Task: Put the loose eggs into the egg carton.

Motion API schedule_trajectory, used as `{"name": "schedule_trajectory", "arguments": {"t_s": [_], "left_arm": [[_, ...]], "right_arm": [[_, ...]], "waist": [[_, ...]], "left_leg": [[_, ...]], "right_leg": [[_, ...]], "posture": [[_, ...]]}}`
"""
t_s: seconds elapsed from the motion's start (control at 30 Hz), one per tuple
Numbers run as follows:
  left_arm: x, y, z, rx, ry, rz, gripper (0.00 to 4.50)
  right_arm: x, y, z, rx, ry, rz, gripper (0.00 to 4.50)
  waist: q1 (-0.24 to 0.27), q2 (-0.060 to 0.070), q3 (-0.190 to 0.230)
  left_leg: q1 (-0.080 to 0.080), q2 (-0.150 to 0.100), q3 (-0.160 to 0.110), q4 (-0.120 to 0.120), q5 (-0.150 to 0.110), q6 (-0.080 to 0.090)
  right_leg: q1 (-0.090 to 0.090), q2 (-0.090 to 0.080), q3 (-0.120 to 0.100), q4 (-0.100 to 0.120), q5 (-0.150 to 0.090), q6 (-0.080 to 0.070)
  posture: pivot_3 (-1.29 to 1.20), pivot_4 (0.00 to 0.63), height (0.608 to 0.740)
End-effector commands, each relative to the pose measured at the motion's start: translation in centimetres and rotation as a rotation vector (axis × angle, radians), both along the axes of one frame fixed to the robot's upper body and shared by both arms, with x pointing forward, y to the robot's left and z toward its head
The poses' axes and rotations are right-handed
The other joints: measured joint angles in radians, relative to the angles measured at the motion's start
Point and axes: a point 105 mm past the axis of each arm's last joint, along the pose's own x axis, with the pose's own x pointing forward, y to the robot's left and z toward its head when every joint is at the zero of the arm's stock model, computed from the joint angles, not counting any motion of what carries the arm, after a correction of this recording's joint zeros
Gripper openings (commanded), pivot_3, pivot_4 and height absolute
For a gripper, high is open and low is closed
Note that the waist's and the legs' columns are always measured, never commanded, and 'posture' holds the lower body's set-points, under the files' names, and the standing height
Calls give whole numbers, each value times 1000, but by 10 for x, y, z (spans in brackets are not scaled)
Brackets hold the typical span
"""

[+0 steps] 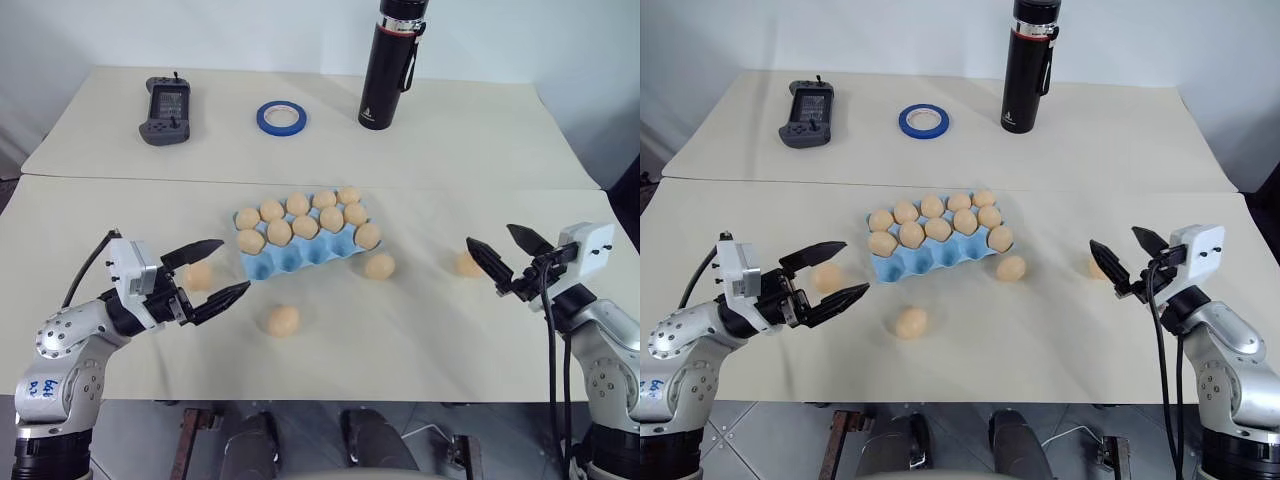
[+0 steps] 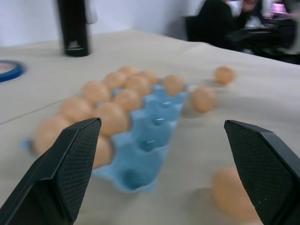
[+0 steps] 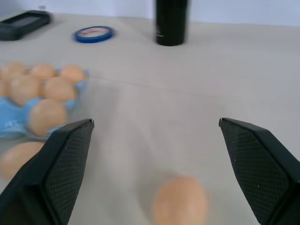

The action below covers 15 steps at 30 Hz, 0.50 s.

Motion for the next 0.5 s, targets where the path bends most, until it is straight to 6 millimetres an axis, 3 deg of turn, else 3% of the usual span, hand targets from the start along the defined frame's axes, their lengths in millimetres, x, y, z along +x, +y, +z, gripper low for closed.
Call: {"name": "schedule_trajectory", "arguments": {"t_s": [0.03, 0.17, 0.5], "left_arm": [[-7, -4, 3, 29, -27, -78, 4478], [-21, -5, -14, 132, 19, -162, 4478], [-21, -10, -5, 86, -28, -137, 4478]], "right_arm": [[2, -3, -2, -11, -19, -41, 4500], [12, -5, -24, 0, 10, -103, 4500], [25, 2, -53, -32, 68, -98, 4500]], "waist": [[-2, 0, 0], [-14, 1, 0], [-15, 5, 2]], "left_leg": [[0, 0, 0, 0, 0, 0], [0, 0, 0, -1, 0, 0], [0, 0, 0, 0, 0, 1]], "right_leg": [[0, 0, 0, 0, 0, 0], [0, 0, 0, 0, 0, 0], [-1, 1, 0, 1, 0, 0]], "posture": [[0, 150, 740], [0, 150, 740], [0, 150, 740]]}}
